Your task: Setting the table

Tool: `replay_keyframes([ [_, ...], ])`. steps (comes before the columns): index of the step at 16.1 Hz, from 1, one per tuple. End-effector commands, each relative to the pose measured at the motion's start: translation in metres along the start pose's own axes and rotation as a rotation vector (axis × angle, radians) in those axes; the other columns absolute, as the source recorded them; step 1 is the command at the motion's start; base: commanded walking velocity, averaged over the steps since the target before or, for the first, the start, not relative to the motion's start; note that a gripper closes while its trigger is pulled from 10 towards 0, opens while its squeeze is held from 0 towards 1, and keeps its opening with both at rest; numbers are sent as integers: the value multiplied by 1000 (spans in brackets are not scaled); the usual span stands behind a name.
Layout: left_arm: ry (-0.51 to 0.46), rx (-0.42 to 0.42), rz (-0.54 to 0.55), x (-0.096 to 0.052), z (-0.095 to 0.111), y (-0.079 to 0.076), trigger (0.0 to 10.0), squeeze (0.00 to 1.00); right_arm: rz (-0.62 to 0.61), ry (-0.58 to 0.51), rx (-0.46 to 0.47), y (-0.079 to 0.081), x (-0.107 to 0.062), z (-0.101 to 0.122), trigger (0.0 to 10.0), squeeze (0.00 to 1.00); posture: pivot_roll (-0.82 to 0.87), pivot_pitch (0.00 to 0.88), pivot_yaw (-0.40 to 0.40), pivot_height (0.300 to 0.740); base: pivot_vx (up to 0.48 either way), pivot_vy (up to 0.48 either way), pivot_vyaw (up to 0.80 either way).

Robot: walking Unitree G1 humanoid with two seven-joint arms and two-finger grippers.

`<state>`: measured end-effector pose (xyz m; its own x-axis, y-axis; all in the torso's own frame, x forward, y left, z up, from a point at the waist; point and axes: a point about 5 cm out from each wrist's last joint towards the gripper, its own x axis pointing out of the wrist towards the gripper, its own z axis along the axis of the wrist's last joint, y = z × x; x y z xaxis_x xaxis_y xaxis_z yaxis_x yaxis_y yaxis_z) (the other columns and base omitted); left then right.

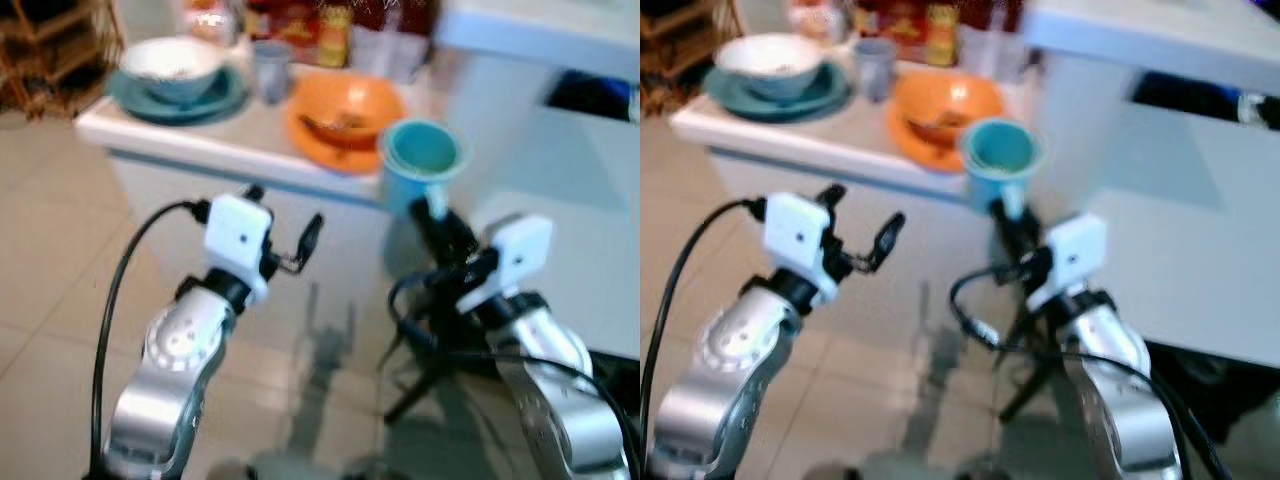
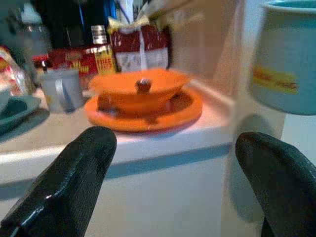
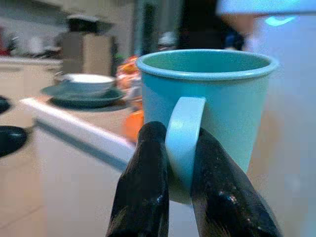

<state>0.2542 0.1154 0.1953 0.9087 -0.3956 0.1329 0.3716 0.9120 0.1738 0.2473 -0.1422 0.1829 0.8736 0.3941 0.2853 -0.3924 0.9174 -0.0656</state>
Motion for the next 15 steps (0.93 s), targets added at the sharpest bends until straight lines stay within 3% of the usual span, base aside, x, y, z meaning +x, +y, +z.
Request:
replay_keyframes([
  [1, 1, -4, 68, -1, -1, 9, 10000, 0, 13, -5, 13, 8, 0, 4, 10000, 0, -12, 103, -38, 740, 0, -480, 0],
  [4, 9, 26, 85, 3, -2, 10, 10000, 0, 48, 21, 12, 11, -5, 1, 10000, 0, 3, 115, -39, 740, 0, -480, 0],
  [6, 20, 52, 89, 0, -3, 11, 10000, 0, -145, 62, 36, -10, -4, -10, 10000, 0, -7, 122, -41, 740, 0, -480, 0],
  [9, 36, 49, 146, 5, -5, 17, 10000, 0, -277, 97, 80, -27, -3, -16, 10000, 0, 1, 129, -33, 740, 0, -480, 0],
  [13, 71, 54, 154, 6, -12, 17, 10000, 0, -367, 96, 58, -33, 12, -16, 10000, 0, -7, 128, -29, 740, 0, -480, 0],
  [15, 68, 50, 156, 8, -11, 17, 10000, 0, -338, 104, 66, -27, 14, -17, 10000, 0, 1, 133, -26, 740, 0, -480, 0],
])
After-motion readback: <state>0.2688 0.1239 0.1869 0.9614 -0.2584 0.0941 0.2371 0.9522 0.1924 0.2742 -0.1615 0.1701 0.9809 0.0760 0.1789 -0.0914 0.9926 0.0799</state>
